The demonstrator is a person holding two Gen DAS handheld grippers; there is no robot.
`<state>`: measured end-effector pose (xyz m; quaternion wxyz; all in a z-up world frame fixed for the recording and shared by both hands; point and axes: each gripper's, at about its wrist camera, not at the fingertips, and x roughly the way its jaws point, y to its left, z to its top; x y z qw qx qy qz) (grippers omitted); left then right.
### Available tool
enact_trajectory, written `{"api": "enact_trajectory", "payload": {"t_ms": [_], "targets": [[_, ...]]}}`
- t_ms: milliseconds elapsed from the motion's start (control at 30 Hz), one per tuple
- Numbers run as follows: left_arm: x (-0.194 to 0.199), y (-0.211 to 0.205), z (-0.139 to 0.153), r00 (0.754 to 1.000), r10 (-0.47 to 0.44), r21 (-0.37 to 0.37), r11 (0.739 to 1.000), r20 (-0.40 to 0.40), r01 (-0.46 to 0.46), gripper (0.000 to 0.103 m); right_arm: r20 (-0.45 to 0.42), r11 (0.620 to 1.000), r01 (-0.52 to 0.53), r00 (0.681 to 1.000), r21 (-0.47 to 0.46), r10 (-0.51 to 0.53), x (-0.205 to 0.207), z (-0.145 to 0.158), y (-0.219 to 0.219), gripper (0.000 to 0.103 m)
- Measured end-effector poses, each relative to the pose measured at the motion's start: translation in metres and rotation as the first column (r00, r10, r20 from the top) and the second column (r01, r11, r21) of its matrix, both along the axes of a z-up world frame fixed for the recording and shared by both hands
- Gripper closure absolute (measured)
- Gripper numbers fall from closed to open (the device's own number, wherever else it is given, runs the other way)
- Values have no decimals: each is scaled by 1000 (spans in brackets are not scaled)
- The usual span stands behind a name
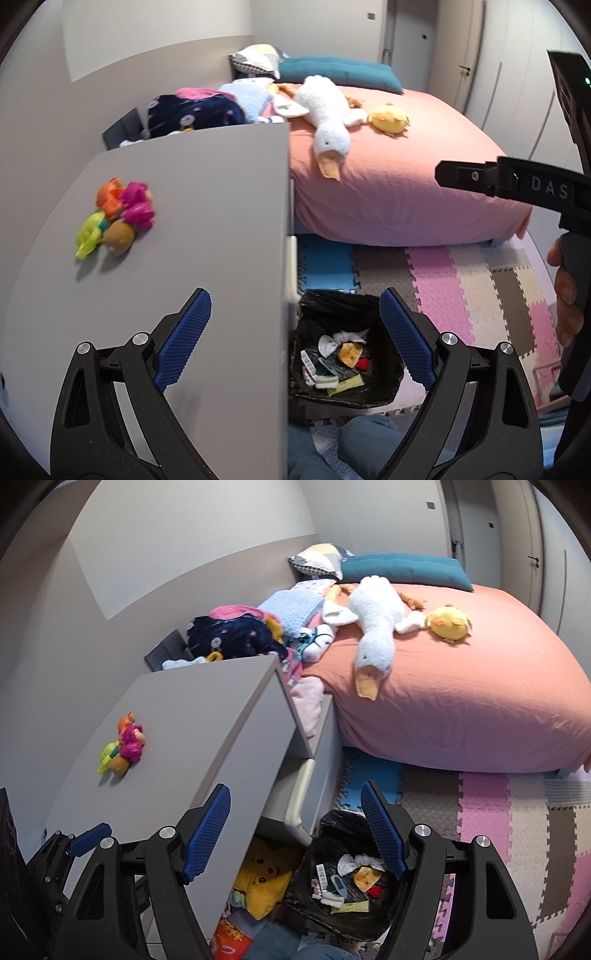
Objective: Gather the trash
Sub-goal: 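Move both open grippers back over the remaining toys on the table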
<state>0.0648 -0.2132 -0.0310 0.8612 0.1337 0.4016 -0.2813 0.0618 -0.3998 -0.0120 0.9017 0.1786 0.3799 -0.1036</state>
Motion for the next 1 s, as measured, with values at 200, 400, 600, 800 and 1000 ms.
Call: {"api": "enact_trajectory", "payload": {"t_ms": [200,400,600,800,1000], "targets": [[12,24,-1,999,54,-7,999,0,-54,13,-10,999,-42,999,-2,42,16,-4,19,29],[25,47,-2,994,109,-19,994,-1,-109,13,-12,997,-78,997,-1,78,32,-6,37,29],[39,70,-3,986,166,-33,985,-5,-167,13,-17,993,-117,993,-3,116,48,-10,56,29],[54,92,-5,978,209,-35,977,-6,-209,13,-30,989,-149,988,1,149,64,-16,72,29],[69,112,-5,969,246,-47,968,0,-246,12,-41,983,-184,982,-13,183,81,-21,90,29]]}}
